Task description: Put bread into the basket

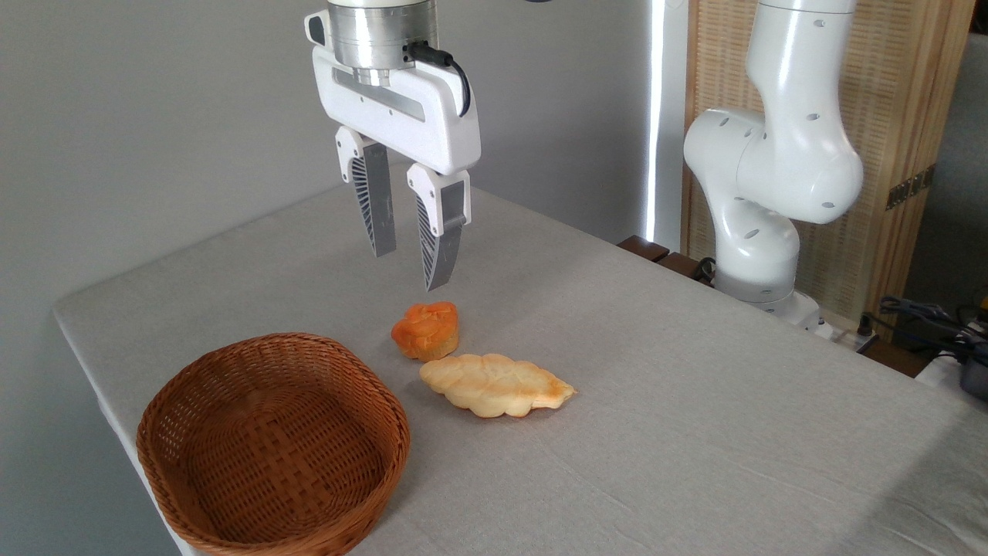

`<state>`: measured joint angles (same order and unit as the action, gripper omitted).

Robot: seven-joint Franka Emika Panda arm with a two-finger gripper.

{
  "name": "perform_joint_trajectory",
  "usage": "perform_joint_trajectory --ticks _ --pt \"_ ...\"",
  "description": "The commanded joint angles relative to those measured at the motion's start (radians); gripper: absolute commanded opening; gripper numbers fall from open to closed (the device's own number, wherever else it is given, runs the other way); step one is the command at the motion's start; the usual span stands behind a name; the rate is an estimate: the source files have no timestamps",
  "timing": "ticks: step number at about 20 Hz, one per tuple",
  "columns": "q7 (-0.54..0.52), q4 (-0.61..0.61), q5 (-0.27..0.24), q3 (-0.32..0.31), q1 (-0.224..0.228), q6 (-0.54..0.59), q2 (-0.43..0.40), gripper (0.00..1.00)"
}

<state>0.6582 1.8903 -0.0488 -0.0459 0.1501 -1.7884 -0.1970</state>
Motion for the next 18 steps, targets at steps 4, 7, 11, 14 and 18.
perform_joint_trajectory --ticks 4,7,11,14,18 --pt "0.02 -0.03 -0.025 -0.009 0.0 0.017 0.011 1.0" --pt "0.018 -0.03 -0.025 -0.008 0.002 0.017 0.011 1.0" --pt "0.018 -0.03 -0.025 -0.008 0.0 0.018 0.011 1.0" --pt "0.02 -0.028 -0.025 -0.008 0.002 0.018 0.013 1.0" --pt "0.021 -0.03 -0.025 -0.009 0.0 0.024 0.011 1.0"
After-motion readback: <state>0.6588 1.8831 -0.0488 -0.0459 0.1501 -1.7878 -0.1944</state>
